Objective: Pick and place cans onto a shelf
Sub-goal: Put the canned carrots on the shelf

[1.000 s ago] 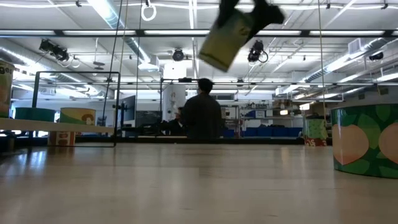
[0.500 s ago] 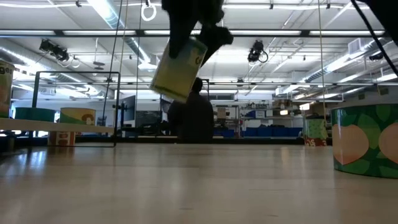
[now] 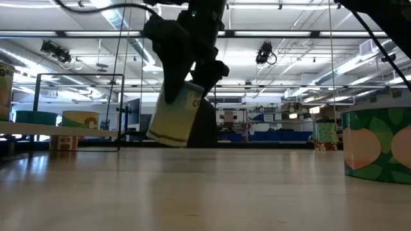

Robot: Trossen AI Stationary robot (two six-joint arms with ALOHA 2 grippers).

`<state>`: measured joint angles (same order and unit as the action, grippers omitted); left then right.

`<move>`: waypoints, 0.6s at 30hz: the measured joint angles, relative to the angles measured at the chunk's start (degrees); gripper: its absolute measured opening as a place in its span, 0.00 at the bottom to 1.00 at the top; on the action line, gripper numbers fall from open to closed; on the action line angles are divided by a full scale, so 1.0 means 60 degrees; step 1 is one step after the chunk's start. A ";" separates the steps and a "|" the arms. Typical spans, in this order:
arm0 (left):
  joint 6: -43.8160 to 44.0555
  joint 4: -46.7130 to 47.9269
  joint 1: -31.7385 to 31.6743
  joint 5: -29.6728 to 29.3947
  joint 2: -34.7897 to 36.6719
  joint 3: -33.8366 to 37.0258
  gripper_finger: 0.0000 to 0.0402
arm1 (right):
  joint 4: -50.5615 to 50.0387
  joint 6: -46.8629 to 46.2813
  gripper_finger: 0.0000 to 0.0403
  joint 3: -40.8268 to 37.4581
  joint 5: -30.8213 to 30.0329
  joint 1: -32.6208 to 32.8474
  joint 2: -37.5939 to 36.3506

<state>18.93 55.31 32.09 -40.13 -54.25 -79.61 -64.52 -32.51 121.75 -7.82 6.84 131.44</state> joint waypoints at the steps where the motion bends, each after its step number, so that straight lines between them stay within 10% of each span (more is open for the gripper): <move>1: 0.0001 -0.0032 0.0086 0.0023 0.0012 0.0000 0.73 | -0.0120 0.0108 0.77 0.0000 0.0137 0.0000 0.0081; 18: -0.0017 -0.0261 0.0537 0.0130 0.0060 0.0004 0.73 | -0.0290 0.0877 0.93 -0.0021 0.0736 0.0210 0.0087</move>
<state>18.83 53.74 35.32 -39.35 -53.89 -79.59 -66.26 -27.24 121.63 -3.40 8.10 131.97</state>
